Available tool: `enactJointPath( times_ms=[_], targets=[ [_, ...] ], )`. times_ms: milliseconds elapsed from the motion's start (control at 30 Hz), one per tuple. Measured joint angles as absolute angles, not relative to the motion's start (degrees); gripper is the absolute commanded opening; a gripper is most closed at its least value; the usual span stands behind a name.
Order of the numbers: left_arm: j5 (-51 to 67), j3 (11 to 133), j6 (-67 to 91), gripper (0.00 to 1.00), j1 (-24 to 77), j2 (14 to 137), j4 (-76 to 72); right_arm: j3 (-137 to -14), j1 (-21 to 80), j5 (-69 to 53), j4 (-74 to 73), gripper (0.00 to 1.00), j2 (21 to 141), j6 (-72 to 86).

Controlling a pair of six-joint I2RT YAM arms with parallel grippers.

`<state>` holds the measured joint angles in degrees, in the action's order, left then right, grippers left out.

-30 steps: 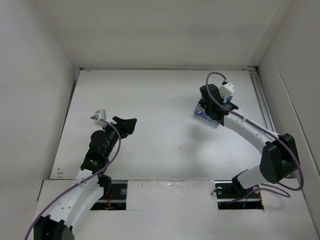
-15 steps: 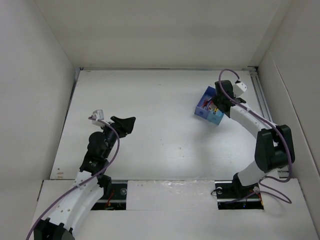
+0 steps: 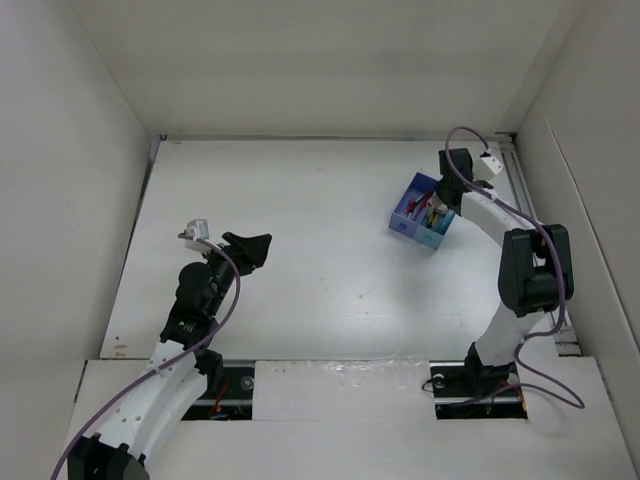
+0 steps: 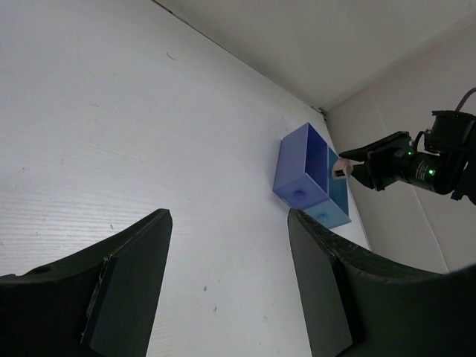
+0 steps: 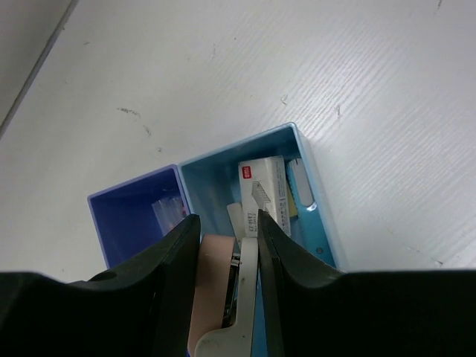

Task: Sort the stationery into containers
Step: Place the stapler in the storage box, then reset both arms

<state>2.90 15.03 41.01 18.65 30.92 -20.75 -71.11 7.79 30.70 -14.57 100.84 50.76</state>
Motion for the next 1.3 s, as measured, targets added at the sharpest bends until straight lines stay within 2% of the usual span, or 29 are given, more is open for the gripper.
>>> enactJointPath(
  times_ms=[67,167,200,367,500,800,867,933,1000,1033,1067,1300],
  targets=[
    [2.9,15.0,41.0,0.6,18.7,30.9,-20.8,-72.3,7.8,31.0,-14.6,0.22,101.8,50.8],
    [2.9,15.0,40.9,0.62,18.7,30.9,-20.8,-73.3,7.8,31.5,-14.6,0.37,102.8,50.8],
    [2.9,15.0,40.9,0.62,18.7,30.9,-20.8,-73.4,7.8,31.7,-14.6,0.45,102.8,50.8],
    [2.8,15.0,40.9,0.62,18.7,30.9,-20.8,-73.6,7.8,33.1,-14.6,0.59,102.8,51.3],
    [2.8,15.0,40.9,0.62,18.7,31.0,-20.8,-73.5,7.4,33.6,-14.6,0.62,102.4,51.4],
    [2.8,15.0,40.9,0.62,18.7,31.4,-20.8,-71.6,8.2,34.5,-14.0,0.62,95.2,51.8],
    [2.8,15.0,40.9,0.62,18.7,31.7,-20.8,-70.5,9.6,34.6,-13.3,0.59,93.1,51.4],
    [2.9,15.0,40.9,0.62,18.7,31.8,-20.8,-70.3,11.6,34.6,-12.9,0.45,92.0,50.7],
    [2.9,15.0,40.9,0.62,18.7,31.7,-20.8,-70.3,14.1,34.4,-12.3,0.26,91.5,50.2],
    [3.0,15.0,40.9,0.62,18.7,31.8,-20.8,-70.2,15.2,34.2,-12.2,0.06,91.4,49.8],
    [3.1,15.0,40.9,0.62,18.7,31.8,-20.8,-69.7,16.4,33.8,-11.8,0.0,91.2,49.5],
    [5.2,15.0,40.5,0.7,18.7,31.7,-21.8,-65.3,28.0,30.1,-10.9,0.0,89.3,45.6]
  ],
)
